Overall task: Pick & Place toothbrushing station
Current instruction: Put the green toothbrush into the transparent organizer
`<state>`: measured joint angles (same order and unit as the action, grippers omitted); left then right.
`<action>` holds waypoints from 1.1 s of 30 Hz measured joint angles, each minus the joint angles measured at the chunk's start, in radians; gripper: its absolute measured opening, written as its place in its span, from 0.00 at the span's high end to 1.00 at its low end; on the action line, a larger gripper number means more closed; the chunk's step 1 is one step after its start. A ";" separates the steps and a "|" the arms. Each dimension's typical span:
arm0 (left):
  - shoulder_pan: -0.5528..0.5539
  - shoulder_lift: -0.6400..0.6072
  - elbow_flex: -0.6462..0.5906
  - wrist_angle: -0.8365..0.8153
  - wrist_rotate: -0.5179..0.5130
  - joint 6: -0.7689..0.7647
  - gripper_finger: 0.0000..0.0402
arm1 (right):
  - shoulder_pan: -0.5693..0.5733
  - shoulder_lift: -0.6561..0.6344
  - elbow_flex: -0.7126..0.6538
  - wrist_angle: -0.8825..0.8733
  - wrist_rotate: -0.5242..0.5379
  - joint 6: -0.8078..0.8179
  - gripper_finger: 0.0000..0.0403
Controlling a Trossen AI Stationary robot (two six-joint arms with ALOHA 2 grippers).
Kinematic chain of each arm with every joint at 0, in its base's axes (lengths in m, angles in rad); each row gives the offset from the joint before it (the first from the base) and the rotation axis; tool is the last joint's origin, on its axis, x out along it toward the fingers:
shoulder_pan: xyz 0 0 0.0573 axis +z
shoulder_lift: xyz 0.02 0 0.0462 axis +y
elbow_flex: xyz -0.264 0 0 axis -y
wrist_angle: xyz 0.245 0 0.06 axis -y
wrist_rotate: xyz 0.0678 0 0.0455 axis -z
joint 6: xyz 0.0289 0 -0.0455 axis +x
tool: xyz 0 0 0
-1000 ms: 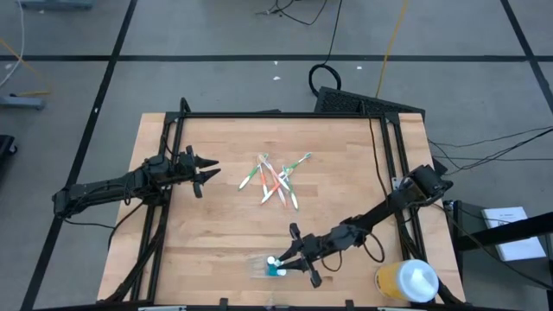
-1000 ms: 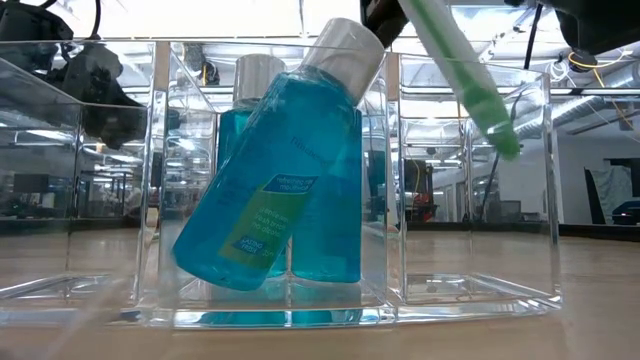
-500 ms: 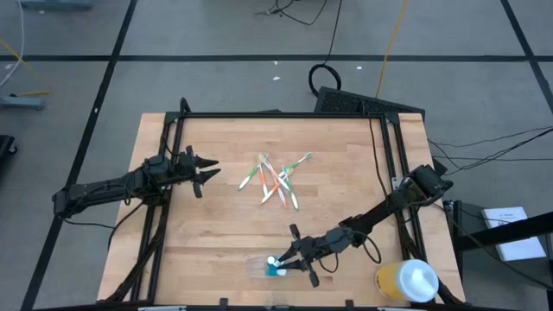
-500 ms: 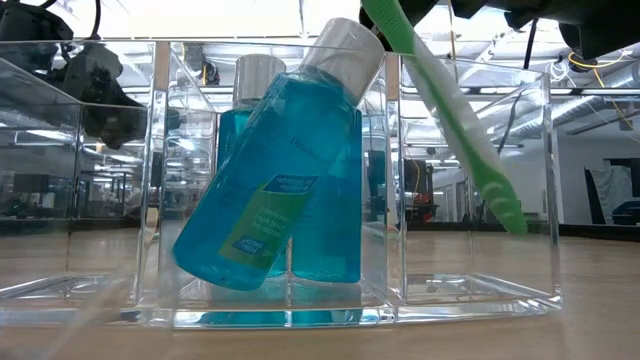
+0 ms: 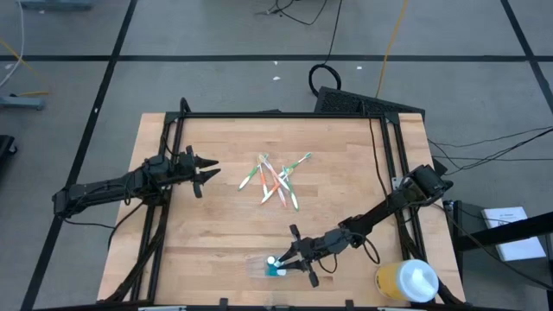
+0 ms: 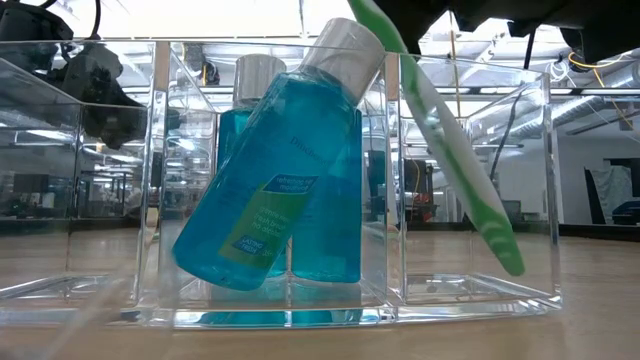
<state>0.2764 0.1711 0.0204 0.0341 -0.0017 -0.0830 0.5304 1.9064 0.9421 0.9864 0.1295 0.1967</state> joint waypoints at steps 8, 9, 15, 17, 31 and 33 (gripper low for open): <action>0.000 0.000 0.000 0.000 0.000 0.000 0.63 | 0.000 0.000 0.000 -0.005 0.000 0.004 0.86; 0.000 0.000 0.000 0.000 0.000 0.000 0.63 | 0.000 0.000 0.000 -0.005 0.003 0.005 0.86; 0.000 0.000 0.000 0.000 0.000 0.000 0.63 | -0.001 0.000 0.000 -0.043 0.158 0.021 0.86; 0.000 0.000 0.000 0.000 0.000 0.000 0.63 | -0.002 0.000 0.000 -0.054 0.188 0.032 0.86; 0.000 0.000 0.000 0.000 0.000 0.000 0.63 | -0.021 -0.001 0.000 -0.066 0.184 0.156 0.86; 0.000 0.000 0.000 0.000 0.000 0.000 0.63 | -0.021 -0.001 0.000 -0.066 0.184 0.156 0.86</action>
<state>0.2763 0.1711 0.0204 0.0338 -0.0017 -0.0830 0.5098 1.9057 0.9424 0.9203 0.3130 0.3524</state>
